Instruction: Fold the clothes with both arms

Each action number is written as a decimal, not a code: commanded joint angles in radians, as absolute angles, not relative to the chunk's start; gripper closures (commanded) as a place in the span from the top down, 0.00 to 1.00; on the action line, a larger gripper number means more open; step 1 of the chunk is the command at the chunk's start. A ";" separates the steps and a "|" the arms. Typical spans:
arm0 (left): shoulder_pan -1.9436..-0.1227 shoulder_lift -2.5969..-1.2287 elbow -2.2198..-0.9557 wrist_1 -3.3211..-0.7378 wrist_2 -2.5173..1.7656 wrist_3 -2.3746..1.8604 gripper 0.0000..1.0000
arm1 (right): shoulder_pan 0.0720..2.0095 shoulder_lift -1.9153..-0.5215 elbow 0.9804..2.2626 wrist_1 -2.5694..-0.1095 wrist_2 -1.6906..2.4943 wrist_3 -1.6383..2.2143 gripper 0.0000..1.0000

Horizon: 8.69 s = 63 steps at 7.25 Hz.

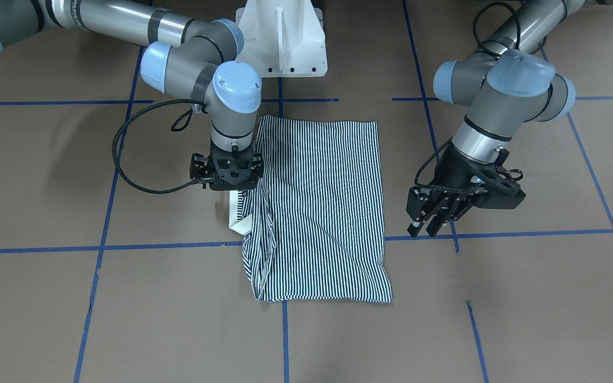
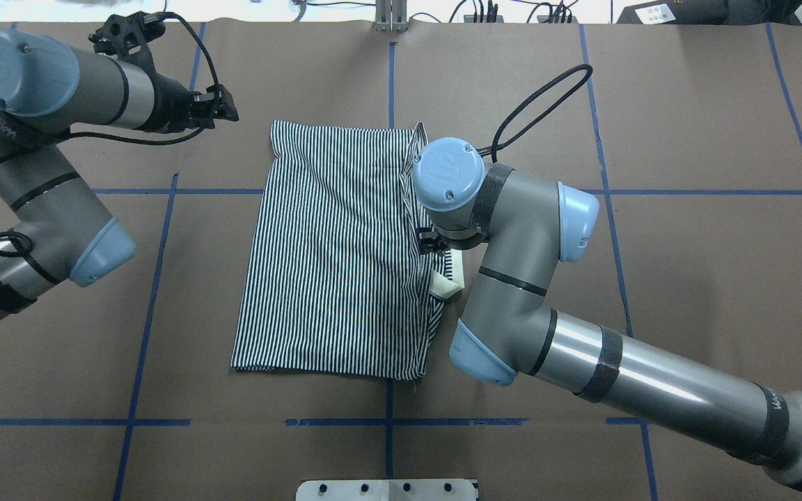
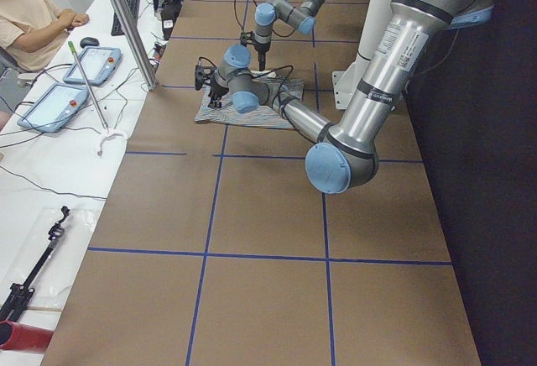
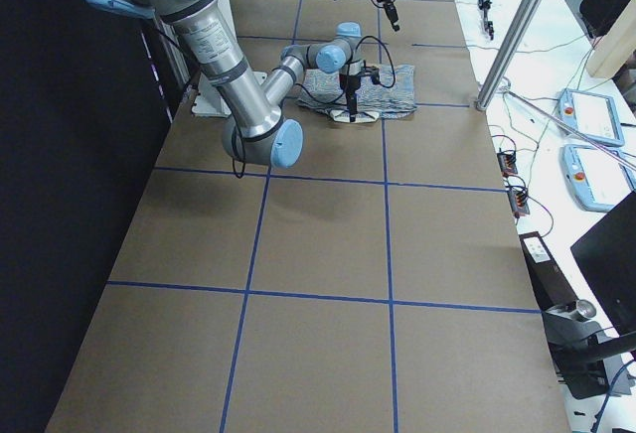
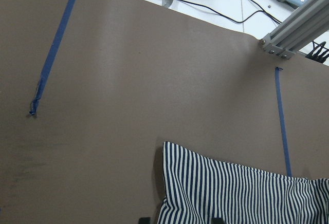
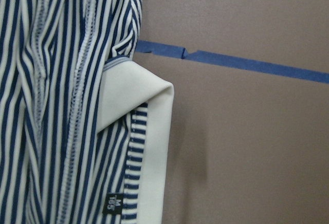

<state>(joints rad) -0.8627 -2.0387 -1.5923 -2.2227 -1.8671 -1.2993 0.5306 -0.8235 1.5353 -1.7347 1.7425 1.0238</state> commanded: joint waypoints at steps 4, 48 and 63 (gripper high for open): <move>-0.874 -2.039 -1.632 -2.186 -1.870 -1.299 0.49 | 0.413 -0.811 1.647 -1.721 1.647 1.451 1.00; -0.201 -1.743 -1.953 -2.028 -1.591 -1.842 0.16 | 0.202 -1.026 1.910 -1.667 1.496 2.086 0.00; -0.652 -1.979 -1.933 -1.864 -1.700 -1.496 0.00 | 0.592 -0.764 1.644 -1.571 1.659 2.010 0.00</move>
